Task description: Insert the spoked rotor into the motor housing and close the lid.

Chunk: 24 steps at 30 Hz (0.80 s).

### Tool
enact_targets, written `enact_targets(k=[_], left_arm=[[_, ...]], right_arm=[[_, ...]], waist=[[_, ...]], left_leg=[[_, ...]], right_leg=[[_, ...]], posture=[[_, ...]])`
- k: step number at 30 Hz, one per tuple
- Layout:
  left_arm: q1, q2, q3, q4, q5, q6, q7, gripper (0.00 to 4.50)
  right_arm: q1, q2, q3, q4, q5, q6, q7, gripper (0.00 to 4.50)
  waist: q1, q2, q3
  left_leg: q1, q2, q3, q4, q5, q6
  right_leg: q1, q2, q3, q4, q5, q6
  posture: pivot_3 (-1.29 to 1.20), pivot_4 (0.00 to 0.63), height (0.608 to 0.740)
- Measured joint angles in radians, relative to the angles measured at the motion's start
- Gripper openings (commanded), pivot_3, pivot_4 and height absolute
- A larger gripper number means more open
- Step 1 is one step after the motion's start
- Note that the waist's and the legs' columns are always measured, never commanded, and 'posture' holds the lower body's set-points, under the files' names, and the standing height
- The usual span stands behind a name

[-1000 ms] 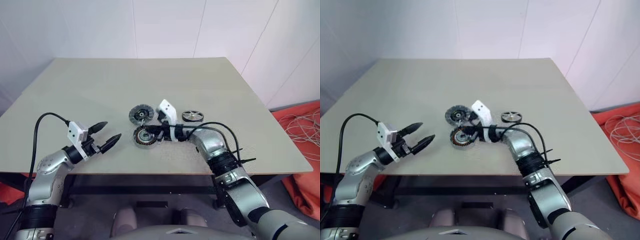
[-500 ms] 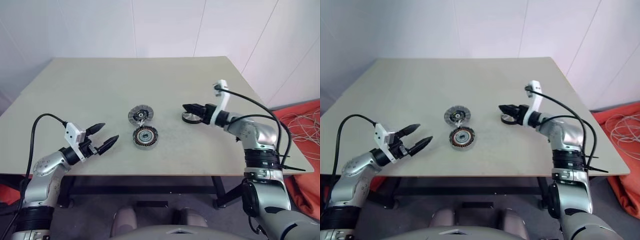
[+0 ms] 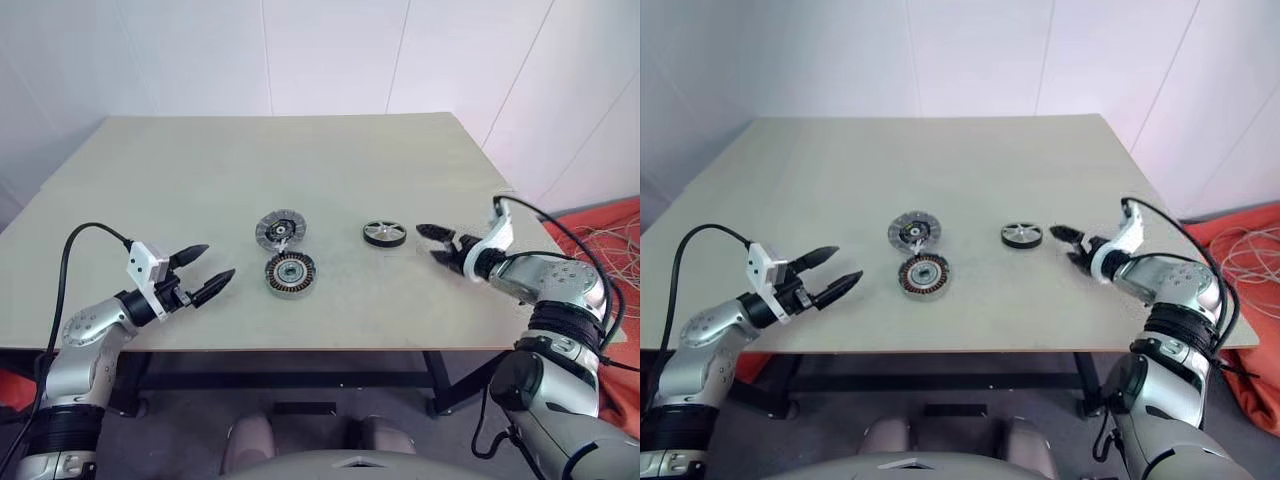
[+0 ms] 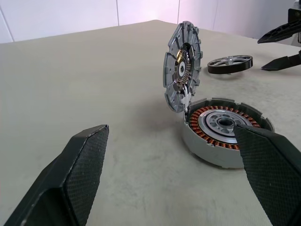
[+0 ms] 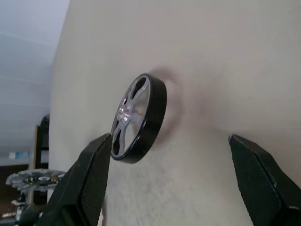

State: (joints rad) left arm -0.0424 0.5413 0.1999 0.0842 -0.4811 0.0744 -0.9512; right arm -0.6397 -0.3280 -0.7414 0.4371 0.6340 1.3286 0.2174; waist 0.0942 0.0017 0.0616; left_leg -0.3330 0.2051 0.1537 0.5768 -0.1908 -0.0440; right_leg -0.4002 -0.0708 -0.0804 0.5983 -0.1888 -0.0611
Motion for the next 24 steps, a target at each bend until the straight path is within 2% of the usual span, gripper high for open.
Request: enact_targets(k=[8,9,12,21,24], left_arm=[[-0.006,0.0,0.0,0.006,0.001,-0.001,0.002,4.5],[-0.008,-0.001,0.0,0.006,0.001,-0.002,0.005,4.5],[-0.012,-0.003,0.0,0.006,0.001,-0.005,0.011,4.5],[-0.011,-0.007,0.0,0.005,0.001,-0.013,0.024,4.5],[-0.011,-0.01,0.0,0.006,0.002,-0.014,0.027,4.5]], right_arm=[[-0.069,0.096,-0.04,0.083,0.01,-0.056,-0.064,4.45],[-0.079,0.103,-0.043,0.103,0.015,-0.068,-0.068,4.28],[-0.095,0.115,-0.05,0.154,0.024,-0.105,-0.083,3.6],[-0.113,0.112,-0.052,0.203,0.077,-0.138,-0.089,0.34],[-0.117,0.1,-0.055,0.182,0.102,-0.101,-0.094,0.35]], waist=[[-0.002,0.0,0.0],[-0.002,0.0,0.0],[0.0,0.0,0.0],[0.005,0.001,0.0],[0.006,0.002,0.001]], left_leg=[[0.001,0.0,0.001,0.001,0.0,-0.001],[0.002,0.0,0.001,0.001,0.0,-0.001],[0.001,0.0,0.001,0.001,0.001,-0.001],[-0.002,0.0,0.001,-0.001,0.0,0.0],[-0.003,0.0,0.001,-0.002,0.0,0.0]], right_leg=[[-0.001,0.0,-0.001,-0.001,0.0,0.0],[-0.001,0.0,-0.001,-0.001,0.0,0.0],[-0.001,0.0,-0.001,-0.001,0.0,0.0],[-0.002,-0.001,-0.001,-0.001,0.0,0.0],[-0.003,-0.001,-0.001,-0.001,0.0,0.0]], posture=[[0.0,0.0,0.74],[0.0,0.0,0.74],[0.0,0.0,0.74],[0.0,0.0,0.74],[0.0,0.0,0.74]])
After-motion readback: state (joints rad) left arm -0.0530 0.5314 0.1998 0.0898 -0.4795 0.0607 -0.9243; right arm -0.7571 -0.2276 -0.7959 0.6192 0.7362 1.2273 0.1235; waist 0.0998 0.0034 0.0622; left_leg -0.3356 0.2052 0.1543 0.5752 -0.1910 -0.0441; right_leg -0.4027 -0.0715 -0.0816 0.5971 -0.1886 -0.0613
